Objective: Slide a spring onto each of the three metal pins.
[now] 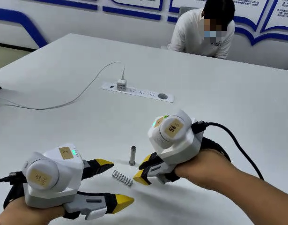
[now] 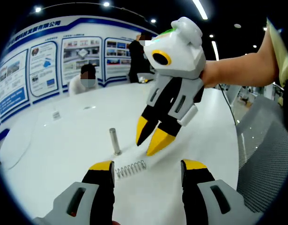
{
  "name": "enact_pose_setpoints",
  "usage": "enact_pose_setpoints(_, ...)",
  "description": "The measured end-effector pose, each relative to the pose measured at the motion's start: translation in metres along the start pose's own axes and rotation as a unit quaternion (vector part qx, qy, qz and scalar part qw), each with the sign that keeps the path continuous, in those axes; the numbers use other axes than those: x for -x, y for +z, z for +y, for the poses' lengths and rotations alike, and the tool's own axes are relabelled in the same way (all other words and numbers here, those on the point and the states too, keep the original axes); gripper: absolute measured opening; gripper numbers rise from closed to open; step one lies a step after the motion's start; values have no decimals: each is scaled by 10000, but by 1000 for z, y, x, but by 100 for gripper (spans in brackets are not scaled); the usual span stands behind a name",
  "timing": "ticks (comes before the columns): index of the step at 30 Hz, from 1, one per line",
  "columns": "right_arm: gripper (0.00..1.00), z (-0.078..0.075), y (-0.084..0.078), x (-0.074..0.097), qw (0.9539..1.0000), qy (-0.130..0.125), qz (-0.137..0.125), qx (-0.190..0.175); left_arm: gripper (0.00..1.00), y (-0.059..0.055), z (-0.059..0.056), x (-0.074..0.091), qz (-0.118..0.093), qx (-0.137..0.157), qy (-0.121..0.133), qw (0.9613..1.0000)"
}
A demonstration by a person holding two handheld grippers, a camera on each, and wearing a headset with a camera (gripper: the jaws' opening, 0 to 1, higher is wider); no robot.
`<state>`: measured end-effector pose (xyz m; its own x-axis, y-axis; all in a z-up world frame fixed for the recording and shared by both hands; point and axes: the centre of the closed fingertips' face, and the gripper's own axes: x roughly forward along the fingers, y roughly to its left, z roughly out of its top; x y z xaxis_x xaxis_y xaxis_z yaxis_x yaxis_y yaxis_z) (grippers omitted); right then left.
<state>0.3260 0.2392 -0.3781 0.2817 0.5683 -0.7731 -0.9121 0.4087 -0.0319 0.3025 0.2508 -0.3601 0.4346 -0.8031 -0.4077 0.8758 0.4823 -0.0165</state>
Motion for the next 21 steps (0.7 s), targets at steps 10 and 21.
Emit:
enact_pose_setpoints(10,17,5,-4,-20,9997,-59,94,-198,58,-3,2,1,16,26,26,10000)
enact_pose_setpoints(21,14,4,-10,-29,9994,-140,97,-305,58,-2,3,2,18,16,26,10000)
